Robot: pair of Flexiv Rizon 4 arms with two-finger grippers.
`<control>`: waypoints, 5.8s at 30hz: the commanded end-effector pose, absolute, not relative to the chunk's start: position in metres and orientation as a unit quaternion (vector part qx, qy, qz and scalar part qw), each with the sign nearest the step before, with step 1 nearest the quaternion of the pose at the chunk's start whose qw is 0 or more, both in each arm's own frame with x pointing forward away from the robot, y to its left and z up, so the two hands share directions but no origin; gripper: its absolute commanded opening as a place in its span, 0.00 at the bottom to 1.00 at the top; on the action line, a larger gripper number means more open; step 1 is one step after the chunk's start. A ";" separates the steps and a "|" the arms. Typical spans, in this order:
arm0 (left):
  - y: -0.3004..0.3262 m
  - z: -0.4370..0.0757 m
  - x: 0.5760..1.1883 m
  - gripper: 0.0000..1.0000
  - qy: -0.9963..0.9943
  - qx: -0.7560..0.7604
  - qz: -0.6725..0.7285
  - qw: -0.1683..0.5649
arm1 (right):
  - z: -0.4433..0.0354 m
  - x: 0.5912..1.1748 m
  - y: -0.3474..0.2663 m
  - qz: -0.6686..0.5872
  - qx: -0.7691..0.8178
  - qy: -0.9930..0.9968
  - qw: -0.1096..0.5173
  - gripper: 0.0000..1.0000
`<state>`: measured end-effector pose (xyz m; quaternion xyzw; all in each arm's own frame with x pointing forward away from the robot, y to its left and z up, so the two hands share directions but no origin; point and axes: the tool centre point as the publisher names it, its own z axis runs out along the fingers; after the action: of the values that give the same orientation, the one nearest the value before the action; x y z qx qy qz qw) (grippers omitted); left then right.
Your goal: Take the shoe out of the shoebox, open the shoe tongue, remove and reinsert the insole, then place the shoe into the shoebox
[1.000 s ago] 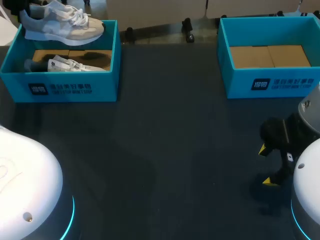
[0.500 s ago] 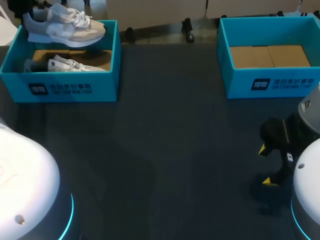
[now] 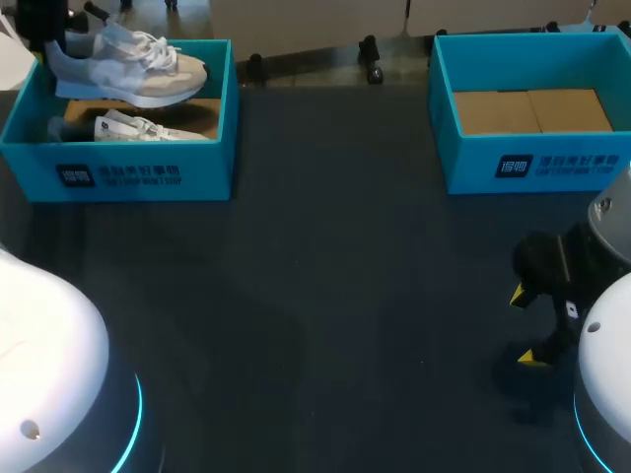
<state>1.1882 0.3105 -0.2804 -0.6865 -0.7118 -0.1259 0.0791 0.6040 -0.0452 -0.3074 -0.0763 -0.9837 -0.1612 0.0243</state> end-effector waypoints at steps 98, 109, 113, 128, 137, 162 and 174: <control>0.288 -0.334 1.182 1.00 -0.711 -0.699 -0.069 0.039 | -0.308 0.602 -0.045 -0.160 -0.077 -0.984 0.022 1.00; 0.286 -0.288 1.166 1.00 -0.709 -0.703 -0.058 0.020 | -0.308 0.602 -0.045 -0.160 -0.077 -0.984 0.022 1.00; 0.289 -0.271 1.155 1.00 -0.706 -0.706 -0.052 0.013 | -0.308 0.602 -0.045 -0.160 -0.077 -0.984 0.022 1.00; 0.311 -0.245 1.100 1.00 -0.698 -0.715 -0.036 0.010 | -0.308 0.602 -0.045 -0.160 -0.077 -0.984 0.022 1.00; 0.308 -0.248 1.068 1.00 -0.689 -0.724 -0.034 0.004 | -0.308 0.602 -0.045 -0.160 -0.077 -0.984 0.022 1.00; 0.300 -0.258 1.047 1.00 -0.687 -0.725 -0.038 0.027 | -0.308 0.602 -0.045 -0.160 -0.077 -0.984 0.022 1.00; 0.291 -0.291 1.061 1.00 -0.717 -0.694 -0.024 0.058 | -0.308 0.602 -0.045 -0.160 -0.077 -0.984 0.022 1.00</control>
<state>1.0517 0.2921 -0.2847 -0.6948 -0.7168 -0.0298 0.0506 0.6040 -0.0451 -0.3074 -0.0763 -0.9837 -0.1612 0.0243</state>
